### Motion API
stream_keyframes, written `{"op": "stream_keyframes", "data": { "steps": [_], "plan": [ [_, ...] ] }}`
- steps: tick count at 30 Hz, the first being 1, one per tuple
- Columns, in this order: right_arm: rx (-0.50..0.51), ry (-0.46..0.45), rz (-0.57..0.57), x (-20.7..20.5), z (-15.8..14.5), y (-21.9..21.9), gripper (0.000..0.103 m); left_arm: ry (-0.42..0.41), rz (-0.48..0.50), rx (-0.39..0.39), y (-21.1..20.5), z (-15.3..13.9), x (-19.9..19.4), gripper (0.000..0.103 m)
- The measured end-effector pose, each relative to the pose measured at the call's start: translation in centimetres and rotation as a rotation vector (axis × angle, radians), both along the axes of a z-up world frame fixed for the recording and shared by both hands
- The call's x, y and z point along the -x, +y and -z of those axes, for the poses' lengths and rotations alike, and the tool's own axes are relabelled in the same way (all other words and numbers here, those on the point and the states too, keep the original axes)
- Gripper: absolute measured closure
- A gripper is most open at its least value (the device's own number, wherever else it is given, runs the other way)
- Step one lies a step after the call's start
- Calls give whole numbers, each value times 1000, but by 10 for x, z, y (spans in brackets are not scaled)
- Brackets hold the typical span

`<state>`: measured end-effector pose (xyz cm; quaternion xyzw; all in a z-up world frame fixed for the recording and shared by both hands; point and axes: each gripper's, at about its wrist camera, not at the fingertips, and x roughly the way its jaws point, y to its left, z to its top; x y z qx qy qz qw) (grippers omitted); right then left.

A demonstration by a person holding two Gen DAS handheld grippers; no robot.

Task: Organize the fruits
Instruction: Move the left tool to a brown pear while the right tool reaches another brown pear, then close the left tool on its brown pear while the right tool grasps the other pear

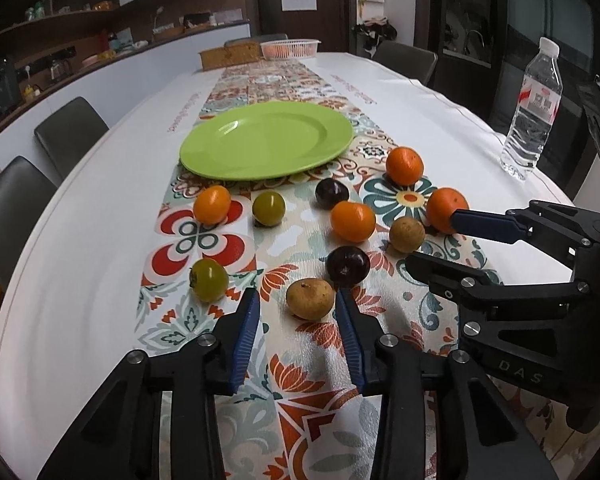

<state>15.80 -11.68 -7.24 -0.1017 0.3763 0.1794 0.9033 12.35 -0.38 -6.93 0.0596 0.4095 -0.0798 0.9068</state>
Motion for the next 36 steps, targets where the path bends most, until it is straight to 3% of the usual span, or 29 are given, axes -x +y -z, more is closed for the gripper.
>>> {"op": "stream_keyframes", "data": {
  "steps": [10, 21, 27, 36],
  "plan": [
    [-8, 61, 2, -15, 14, 3, 55, 50, 22, 13, -3, 13, -12, 66],
    [-12, 85, 4, -27, 18, 5, 60, 80, 28, 25, -3, 19, -22, 74],
    [-11, 88, 2, -31, 19, 6, 71, 75, 15, 27, 0, 18, -21, 74],
    [-36, 74, -12, -22, 8, 6, 72, 23, 14, 28, 1, 2, -14, 74]
  ]
}}
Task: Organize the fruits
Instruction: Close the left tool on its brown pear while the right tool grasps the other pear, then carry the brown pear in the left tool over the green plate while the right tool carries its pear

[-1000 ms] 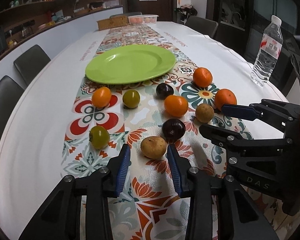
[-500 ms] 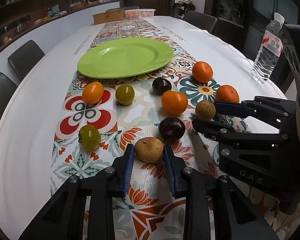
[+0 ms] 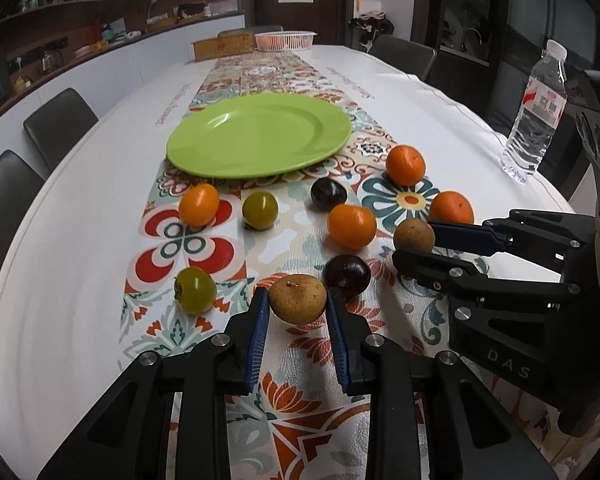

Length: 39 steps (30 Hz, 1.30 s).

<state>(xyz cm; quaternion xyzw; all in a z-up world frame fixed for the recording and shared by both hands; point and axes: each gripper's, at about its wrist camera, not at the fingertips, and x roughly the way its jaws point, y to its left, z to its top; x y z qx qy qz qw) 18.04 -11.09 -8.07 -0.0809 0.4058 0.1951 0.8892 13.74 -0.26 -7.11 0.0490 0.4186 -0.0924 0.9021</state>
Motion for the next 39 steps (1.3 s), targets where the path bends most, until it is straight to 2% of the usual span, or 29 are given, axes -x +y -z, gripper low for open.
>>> {"op": "stream_keyframes", "data": {
  "steps": [10, 18, 28, 39],
  "plan": [
    [-35, -53, -19, 10, -27, 2, 72, -70, -14, 15, 7, -26, 8, 74],
    [-72, -82, -24, 2, -48, 5, 72, -130, -21, 5, 12, -48, -5, 74],
    [-101, -90, -35, -30, -66, 9, 72, -162, -10, 9, 16, -66, -41, 74],
    [-62, -56, -38, -90, -71, 19, 72, -113, -6, 19, 27, -67, -98, 74]
  ]
}}
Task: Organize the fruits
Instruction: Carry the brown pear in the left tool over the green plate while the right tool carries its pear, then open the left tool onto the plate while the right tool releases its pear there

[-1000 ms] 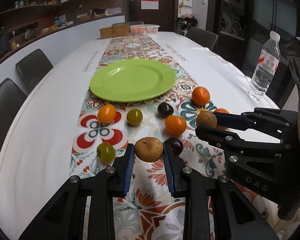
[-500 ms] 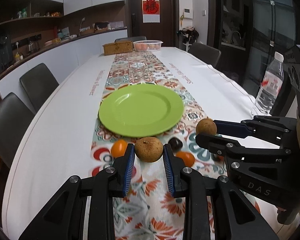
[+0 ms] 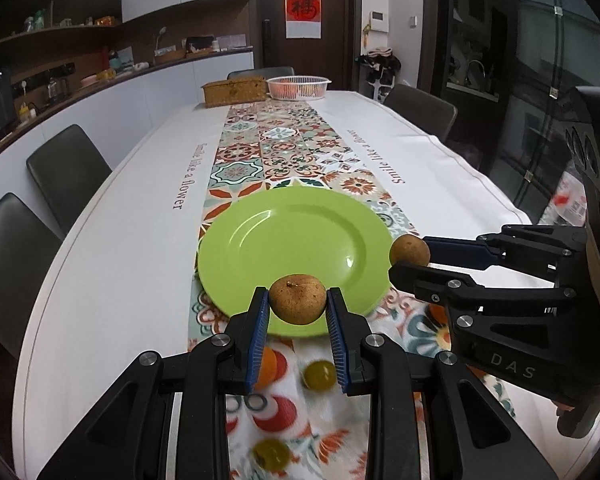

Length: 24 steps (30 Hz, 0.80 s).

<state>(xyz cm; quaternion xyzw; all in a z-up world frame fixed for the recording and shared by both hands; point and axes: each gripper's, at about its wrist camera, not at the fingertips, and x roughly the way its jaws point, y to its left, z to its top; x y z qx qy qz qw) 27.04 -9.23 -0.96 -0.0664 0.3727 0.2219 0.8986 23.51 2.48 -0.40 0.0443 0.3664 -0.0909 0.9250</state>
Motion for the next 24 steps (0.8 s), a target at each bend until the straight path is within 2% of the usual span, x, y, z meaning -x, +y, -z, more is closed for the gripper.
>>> {"op": "stream_keyframes", "data": {
  "steps": [9, 15, 19, 21, 24],
  "plan": [
    [46, 97, -4, -48, 19, 9, 72, 106, 3, 22, 7, 20, -46, 74],
    [56, 152, -2, -65, 32, 12, 72, 172, 10, 44, 9, 36, -66, 74],
    [50, 183, 3, -70, 40, 11, 72, 180, 4, 35, 7, 41, -69, 74],
    [48, 191, 8, -73, 42, 10, 72, 163, -1, 21, 6, 40, -67, 67],
    [36, 179, 21, -71, 42, 6, 72, 141, -22, 14, 7, 36, -61, 64]
  ]
}}
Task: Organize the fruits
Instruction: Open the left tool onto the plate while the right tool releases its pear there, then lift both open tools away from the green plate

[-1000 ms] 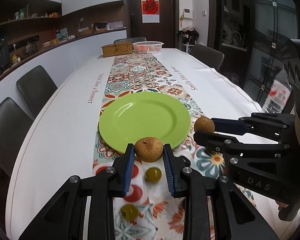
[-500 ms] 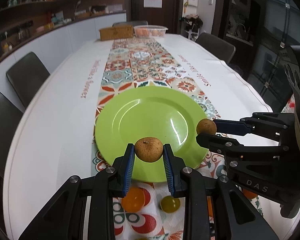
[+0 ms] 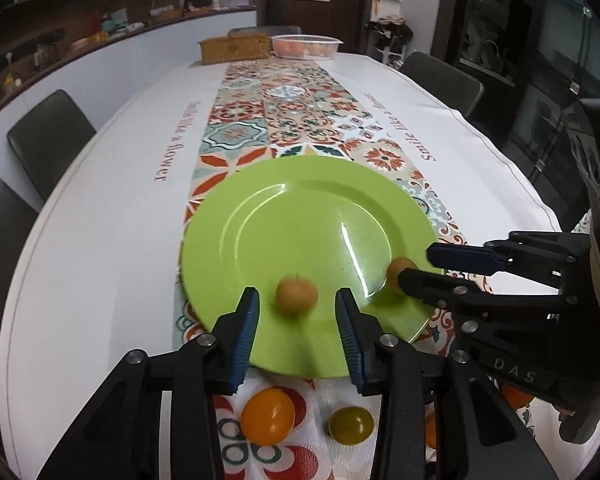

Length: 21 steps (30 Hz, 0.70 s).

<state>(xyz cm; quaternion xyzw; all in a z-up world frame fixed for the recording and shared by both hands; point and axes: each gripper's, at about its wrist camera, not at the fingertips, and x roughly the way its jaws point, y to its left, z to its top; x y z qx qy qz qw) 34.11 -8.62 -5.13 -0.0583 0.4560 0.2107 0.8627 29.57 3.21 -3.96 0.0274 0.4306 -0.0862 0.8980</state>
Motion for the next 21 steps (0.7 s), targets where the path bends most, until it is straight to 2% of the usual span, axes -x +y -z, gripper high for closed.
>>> {"op": "stream_keyframes", "data": {
  "steps": [6, 14, 16, 19, 21],
  "plan": [
    [-20, -48, 15, 17, -12, -7, 69, -52, -11, -17, 0, -17, 25, 64],
    [-49, -158, 21, 69, -48, -20, 68, -97, -16, 33, -4, -43, 68, 64],
    [-64, -179, 26, 80, -55, -24, 60, -104, -21, 41, -6, -48, 79, 64],
    [-75, -208, 30, 97, -64, -30, 60, -122, -23, 59, -8, -56, 94, 59],
    [-78, -218, 35, 105, -67, -33, 60, -140, -26, 60, -9, -61, 105, 53]
  ]
}}
